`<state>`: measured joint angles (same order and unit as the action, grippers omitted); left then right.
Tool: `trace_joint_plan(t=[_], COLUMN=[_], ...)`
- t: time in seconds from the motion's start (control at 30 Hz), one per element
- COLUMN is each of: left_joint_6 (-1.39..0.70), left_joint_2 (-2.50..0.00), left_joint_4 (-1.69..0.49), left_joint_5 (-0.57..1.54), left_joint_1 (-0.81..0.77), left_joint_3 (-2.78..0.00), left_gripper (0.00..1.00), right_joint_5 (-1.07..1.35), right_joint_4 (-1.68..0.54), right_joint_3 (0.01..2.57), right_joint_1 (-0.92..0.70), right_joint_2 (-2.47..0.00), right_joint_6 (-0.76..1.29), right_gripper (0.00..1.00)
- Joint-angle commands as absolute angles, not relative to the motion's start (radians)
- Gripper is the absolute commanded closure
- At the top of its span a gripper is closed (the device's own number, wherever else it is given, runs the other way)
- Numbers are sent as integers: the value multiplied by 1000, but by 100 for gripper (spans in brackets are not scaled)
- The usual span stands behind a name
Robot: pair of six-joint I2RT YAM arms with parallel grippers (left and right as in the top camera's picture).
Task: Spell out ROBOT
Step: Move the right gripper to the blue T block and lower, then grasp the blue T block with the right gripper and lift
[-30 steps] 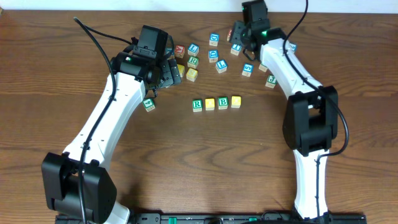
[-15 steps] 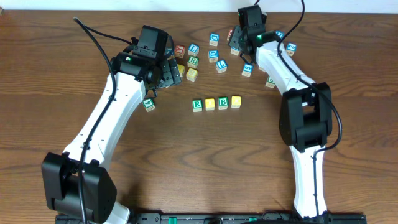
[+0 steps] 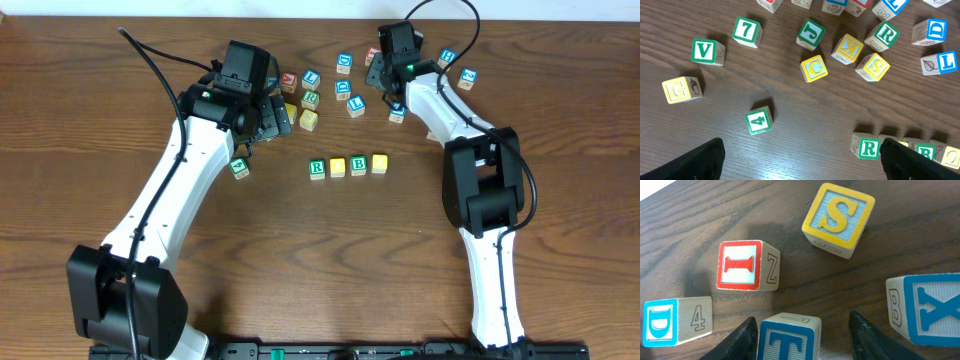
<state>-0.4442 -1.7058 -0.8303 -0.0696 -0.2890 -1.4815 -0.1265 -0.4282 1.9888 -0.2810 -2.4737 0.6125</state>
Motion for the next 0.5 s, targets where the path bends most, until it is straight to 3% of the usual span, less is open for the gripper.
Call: trace_joint_plan(t=[0.0, 0.33, 0.47], left_joint_6=[-439, -439, -439], left_joint_2=[-1685, -1685, -1685], left_joint_4=[-833, -833, -833], left_joint_5=[-76, -76, -76], left_joint_1=[-284, -284, -284], left_joint_3=[-1494, -1494, -1494], left_gripper=[2, 2, 2], right_joint_5=[-123, -121, -121], right_joint_4=[-427, -456, -465], right_joint_3=[2000, 2001, 2001], right_joint_1=[-281, -281, -278], right_joint_2=[-2490, -2486, -2465], right_joint_6=[620, 574, 540], right_gripper=[59, 71, 71])
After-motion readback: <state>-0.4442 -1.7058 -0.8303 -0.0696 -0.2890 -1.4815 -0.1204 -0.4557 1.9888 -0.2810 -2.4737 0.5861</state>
